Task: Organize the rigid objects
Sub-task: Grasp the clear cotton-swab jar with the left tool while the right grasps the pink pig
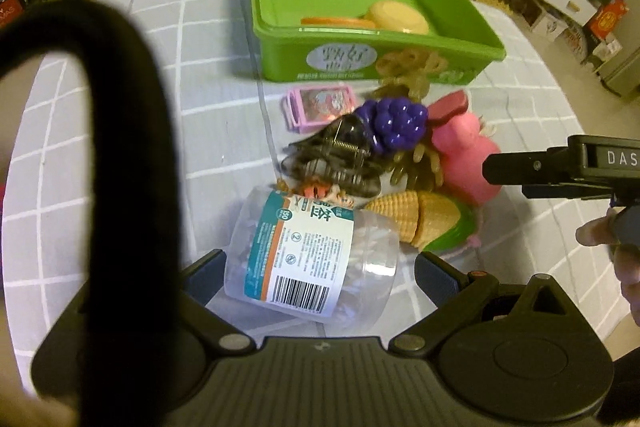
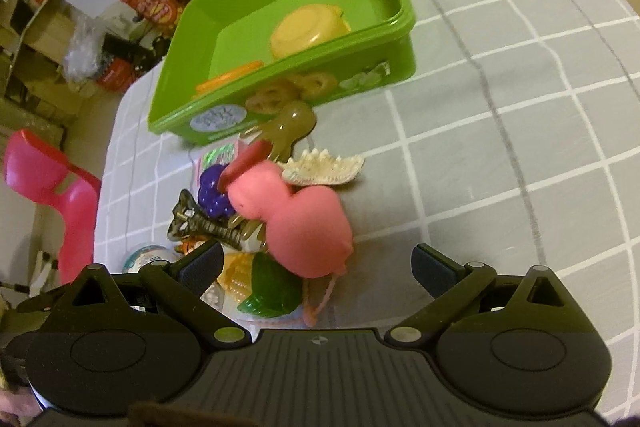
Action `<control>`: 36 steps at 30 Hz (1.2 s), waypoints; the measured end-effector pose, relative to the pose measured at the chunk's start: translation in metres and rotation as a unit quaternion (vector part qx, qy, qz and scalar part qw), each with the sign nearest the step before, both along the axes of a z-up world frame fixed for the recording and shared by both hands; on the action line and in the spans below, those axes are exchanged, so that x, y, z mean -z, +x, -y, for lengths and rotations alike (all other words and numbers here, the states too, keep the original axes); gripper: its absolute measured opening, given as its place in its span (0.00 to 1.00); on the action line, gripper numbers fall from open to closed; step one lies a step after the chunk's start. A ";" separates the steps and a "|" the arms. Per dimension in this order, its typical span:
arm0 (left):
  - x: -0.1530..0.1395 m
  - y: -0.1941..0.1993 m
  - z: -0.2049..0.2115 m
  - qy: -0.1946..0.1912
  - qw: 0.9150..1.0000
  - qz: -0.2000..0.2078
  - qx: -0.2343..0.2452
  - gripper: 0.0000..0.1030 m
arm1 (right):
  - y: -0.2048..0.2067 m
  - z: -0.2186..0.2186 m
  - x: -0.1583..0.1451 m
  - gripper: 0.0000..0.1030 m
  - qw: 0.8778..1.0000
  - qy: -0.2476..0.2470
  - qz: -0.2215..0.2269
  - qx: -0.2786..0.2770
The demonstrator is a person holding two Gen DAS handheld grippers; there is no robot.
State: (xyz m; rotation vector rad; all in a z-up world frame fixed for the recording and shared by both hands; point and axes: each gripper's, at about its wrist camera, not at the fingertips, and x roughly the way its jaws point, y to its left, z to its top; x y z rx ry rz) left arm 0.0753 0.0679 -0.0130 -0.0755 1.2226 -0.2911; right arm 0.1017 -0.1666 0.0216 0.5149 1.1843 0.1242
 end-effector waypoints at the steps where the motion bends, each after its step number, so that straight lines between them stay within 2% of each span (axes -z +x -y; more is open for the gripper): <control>1: 0.001 0.000 -0.001 0.001 1.000 -0.003 0.000 0.73 | 0.001 -0.002 0.001 0.96 1.000 -0.002 -0.001 -0.002; 10: 0.004 0.002 -0.005 0.014 1.000 -0.010 -0.007 0.72 | 0.003 -0.015 0.007 0.96 1.000 -0.020 -0.009 -0.012; 20: -0.001 0.003 -0.010 0.000 1.000 -0.003 -0.016 0.61 | 0.006 -0.023 0.009 0.94 0.999 -0.043 -0.004 -0.019; 36: -0.005 0.002 -0.011 -0.002 0.999 0.009 -0.031 0.60 | 0.005 -0.025 0.008 0.74 0.998 -0.057 0.000 -0.029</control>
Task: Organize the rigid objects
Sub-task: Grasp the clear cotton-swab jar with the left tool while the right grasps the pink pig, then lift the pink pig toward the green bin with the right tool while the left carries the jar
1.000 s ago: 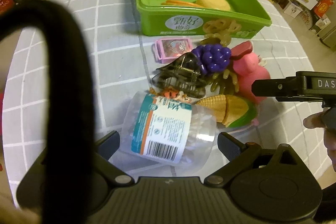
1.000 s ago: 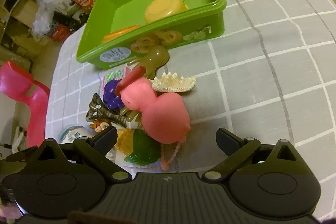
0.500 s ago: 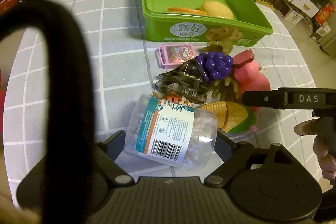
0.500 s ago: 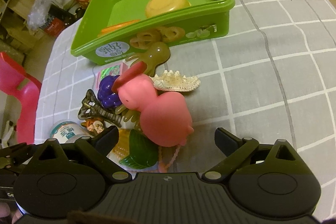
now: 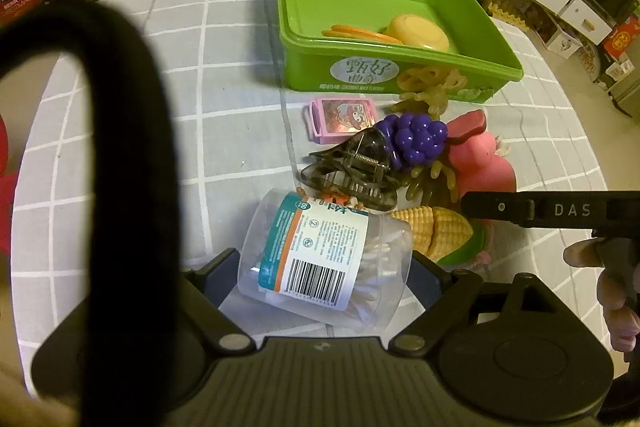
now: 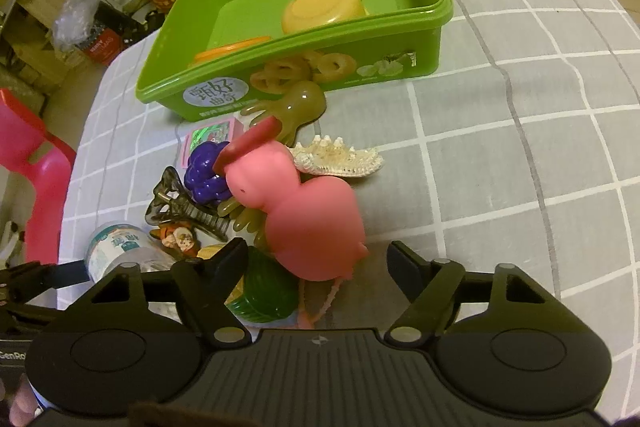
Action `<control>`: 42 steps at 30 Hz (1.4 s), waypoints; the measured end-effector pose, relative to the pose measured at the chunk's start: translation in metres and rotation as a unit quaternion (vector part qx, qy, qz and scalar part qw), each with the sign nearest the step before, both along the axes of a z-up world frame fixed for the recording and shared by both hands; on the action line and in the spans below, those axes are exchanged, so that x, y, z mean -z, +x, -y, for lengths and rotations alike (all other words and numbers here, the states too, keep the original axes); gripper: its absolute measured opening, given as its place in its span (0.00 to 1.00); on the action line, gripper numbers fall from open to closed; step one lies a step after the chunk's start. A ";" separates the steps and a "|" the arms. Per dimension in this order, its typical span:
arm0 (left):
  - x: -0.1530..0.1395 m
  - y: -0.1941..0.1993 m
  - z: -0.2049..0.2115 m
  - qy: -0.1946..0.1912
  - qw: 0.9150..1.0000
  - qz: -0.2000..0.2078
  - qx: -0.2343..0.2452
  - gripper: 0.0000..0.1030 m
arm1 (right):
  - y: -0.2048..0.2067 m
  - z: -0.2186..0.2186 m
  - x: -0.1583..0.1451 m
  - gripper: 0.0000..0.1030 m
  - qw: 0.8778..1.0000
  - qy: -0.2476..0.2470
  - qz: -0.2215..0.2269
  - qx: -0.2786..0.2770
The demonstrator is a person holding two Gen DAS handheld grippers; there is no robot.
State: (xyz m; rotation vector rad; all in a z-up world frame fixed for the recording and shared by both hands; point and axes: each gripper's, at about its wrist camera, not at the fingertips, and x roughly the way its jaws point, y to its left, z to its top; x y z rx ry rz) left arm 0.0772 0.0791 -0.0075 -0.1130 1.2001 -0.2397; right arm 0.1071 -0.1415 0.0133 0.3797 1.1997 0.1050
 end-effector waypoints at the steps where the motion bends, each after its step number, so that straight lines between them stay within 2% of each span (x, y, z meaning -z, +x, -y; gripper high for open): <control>1: 0.000 0.000 0.000 -0.001 1.000 0.000 0.000 0.60 | 0.000 0.001 0.000 0.73 1.000 -0.001 0.000 0.000; 5: -0.001 0.000 0.001 -0.003 1.000 0.002 -0.001 0.60 | 0.002 0.002 0.002 0.69 1.000 -0.003 0.001 0.001; 9: -0.003 0.000 0.002 -0.005 1.000 0.005 -0.002 0.60 | 0.002 0.004 0.001 0.56 1.000 0.015 0.005 -0.004; 19: -0.007 0.000 -0.001 -0.023 1.000 0.005 -0.014 0.60 | -0.003 0.010 -0.006 0.54 1.000 0.018 0.016 -0.003; 42: -0.027 0.002 -0.009 -0.064 0.995 0.049 -0.051 0.59 | -0.018 0.042 -0.041 0.53 0.996 0.046 0.065 0.032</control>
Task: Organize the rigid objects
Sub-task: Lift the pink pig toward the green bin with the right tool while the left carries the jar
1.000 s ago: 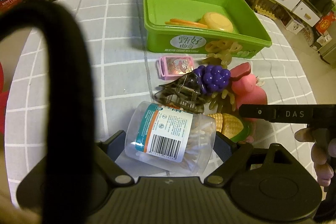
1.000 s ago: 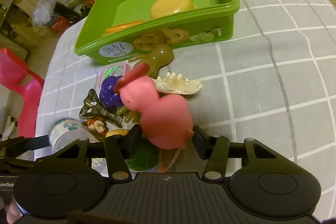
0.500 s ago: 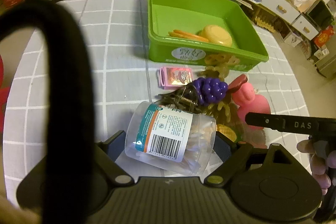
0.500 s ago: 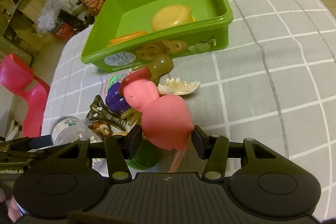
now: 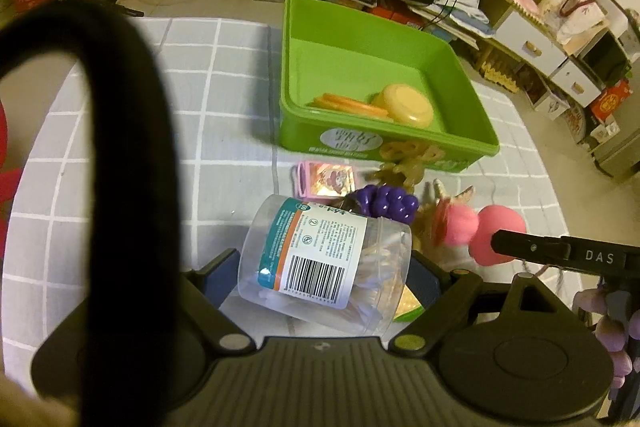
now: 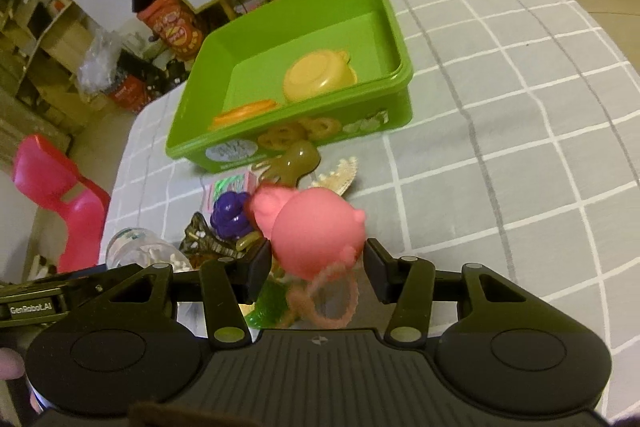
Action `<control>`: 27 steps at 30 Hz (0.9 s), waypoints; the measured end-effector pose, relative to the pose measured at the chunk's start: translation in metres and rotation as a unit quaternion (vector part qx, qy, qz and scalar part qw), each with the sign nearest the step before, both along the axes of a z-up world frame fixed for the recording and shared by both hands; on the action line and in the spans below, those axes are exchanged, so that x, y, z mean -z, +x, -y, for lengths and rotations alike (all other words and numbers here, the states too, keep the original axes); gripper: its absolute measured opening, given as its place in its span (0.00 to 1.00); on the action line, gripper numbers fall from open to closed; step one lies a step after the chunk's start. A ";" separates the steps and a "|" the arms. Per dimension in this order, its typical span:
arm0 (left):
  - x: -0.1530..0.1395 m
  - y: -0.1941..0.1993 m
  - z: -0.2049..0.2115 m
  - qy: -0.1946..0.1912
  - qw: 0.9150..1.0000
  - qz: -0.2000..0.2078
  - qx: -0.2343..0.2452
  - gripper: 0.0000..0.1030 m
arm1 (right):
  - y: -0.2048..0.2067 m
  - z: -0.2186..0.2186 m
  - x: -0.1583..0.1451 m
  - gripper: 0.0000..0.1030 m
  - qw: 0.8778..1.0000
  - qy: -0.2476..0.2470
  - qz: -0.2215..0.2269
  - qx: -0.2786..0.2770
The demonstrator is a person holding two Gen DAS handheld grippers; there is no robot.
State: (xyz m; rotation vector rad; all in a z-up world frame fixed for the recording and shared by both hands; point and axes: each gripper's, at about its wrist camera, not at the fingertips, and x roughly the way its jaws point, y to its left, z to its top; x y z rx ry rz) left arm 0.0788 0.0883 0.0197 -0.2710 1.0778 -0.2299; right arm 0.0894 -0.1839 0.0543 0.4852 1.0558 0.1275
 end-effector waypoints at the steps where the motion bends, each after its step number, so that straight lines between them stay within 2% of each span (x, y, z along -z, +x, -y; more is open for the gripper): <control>1: -0.001 0.000 0.000 -0.002 1.000 0.002 -0.001 0.59 | 0.000 0.003 -0.002 0.52 1.000 0.003 0.003 0.003; 16: -0.018 0.000 0.008 -0.008 0.998 0.054 -0.016 0.59 | -0.004 0.022 -0.027 0.47 0.998 0.005 0.051 0.032; 17: -0.019 0.001 0.008 -0.008 0.998 0.056 -0.017 0.59 | -0.004 0.024 -0.029 0.45 0.998 0.006 0.054 0.035; 19: -0.021 0.001 0.009 -0.010 0.998 0.060 -0.021 0.59 | -0.002 0.029 -0.030 0.22 0.997 0.021 0.056 0.039; 23: -0.022 0.005 0.010 -0.019 0.997 0.064 -0.026 0.59 | 0.001 0.032 -0.033 0.16 0.996 0.008 0.075 0.046; 27: -0.020 0.006 0.016 -0.016 0.998 0.062 -0.022 0.59 | 0.007 0.033 -0.028 0.11 0.996 0.023 0.067 0.049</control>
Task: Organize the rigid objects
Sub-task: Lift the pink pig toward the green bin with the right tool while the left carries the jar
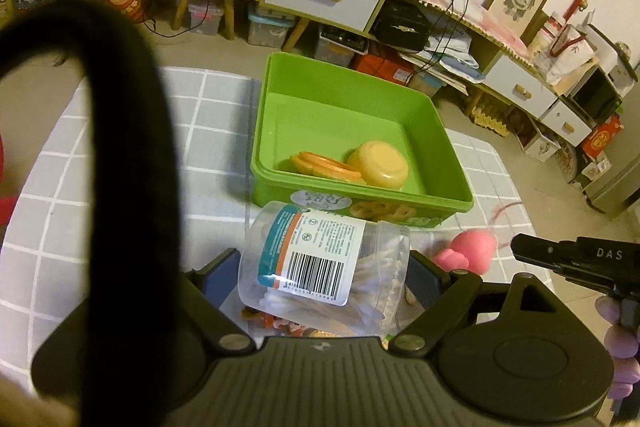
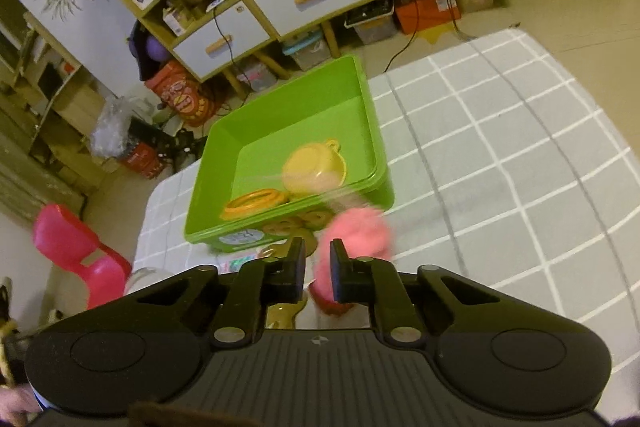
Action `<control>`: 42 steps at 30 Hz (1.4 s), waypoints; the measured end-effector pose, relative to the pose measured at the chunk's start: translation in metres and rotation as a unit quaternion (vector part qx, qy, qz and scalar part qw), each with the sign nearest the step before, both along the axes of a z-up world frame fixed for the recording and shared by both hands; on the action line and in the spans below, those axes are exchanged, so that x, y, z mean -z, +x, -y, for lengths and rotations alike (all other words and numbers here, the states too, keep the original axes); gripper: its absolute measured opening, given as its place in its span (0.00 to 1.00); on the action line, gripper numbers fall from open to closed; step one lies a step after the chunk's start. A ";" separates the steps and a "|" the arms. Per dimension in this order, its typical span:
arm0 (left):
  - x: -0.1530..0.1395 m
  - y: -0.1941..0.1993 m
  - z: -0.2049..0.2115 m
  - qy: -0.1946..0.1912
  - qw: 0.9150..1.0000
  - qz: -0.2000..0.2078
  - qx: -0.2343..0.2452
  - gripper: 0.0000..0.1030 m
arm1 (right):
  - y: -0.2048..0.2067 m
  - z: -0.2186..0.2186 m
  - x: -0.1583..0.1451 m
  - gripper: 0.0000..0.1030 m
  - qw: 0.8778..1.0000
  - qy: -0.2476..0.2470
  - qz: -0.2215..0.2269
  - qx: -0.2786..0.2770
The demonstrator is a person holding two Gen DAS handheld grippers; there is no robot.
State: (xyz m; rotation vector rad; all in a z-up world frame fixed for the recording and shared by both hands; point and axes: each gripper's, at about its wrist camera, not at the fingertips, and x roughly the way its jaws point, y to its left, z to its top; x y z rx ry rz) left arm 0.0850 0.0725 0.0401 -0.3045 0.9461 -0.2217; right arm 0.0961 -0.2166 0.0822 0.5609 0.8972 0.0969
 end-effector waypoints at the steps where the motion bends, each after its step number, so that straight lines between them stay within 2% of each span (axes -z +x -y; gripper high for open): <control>1: 0.001 0.000 0.002 0.000 1.000 -0.001 0.003 0.59 | 0.001 -0.001 0.002 0.11 1.000 -0.001 -0.002 -0.001; 2: 0.002 0.000 0.003 0.001 1.000 -0.002 0.005 0.59 | 0.002 -0.002 0.003 0.11 1.000 -0.002 -0.005 -0.002; 3: 0.003 0.000 0.005 0.003 1.000 -0.003 0.008 0.59 | 0.003 -0.001 0.006 0.18 1.000 0.001 -0.011 -0.002; 5: 0.005 0.001 0.008 0.009 1.000 -0.006 0.013 0.59 | 0.003 0.003 0.011 0.41 1.000 0.005 -0.025 0.010; 6: 0.006 0.001 0.009 0.012 1.000 -0.007 0.014 0.59 | 0.002 0.006 0.014 0.64 0.999 0.006 -0.030 0.016; 7: 0.008 0.002 0.010 0.014 1.000 -0.009 0.016 0.59 | 0.002 0.010 0.017 0.75 0.999 0.004 -0.033 0.028; 9: 0.011 0.004 0.011 0.016 1.000 -0.014 0.019 0.59 | 0.002 0.017 0.022 0.74 0.998 -0.002 -0.042 0.043; 14: 0.014 0.006 0.012 0.013 0.999 -0.019 0.024 0.59 | 0.006 0.034 0.047 0.77 0.993 0.022 -0.085 0.075; 16: 0.014 0.006 0.011 0.011 0.999 -0.019 0.024 0.59 | 0.009 0.033 0.056 0.80 0.991 0.012 -0.107 0.080; 20: 0.014 0.007 0.012 0.012 0.999 -0.020 0.025 0.59 | 0.012 0.027 0.062 0.80 0.990 -0.019 -0.119 0.079; 26: 0.015 0.006 0.012 0.012 0.999 -0.023 0.026 0.59 | 0.015 0.023 0.074 0.68 0.986 -0.046 -0.145 0.074; 28: 0.015 0.006 0.011 0.010 0.999 -0.022 0.024 0.59 | 0.016 0.023 0.077 0.58 0.984 -0.055 -0.149 0.077; 35: 0.011 0.006 0.007 0.002 1.000 -0.016 0.016 0.59 | 0.012 0.024 0.065 0.55 0.987 -0.058 -0.126 0.079; 42: 0.001 0.015 0.003 -0.014 1.000 -0.007 -0.006 0.59 | 0.012 0.024 0.031 0.55 0.994 -0.031 -0.065 0.080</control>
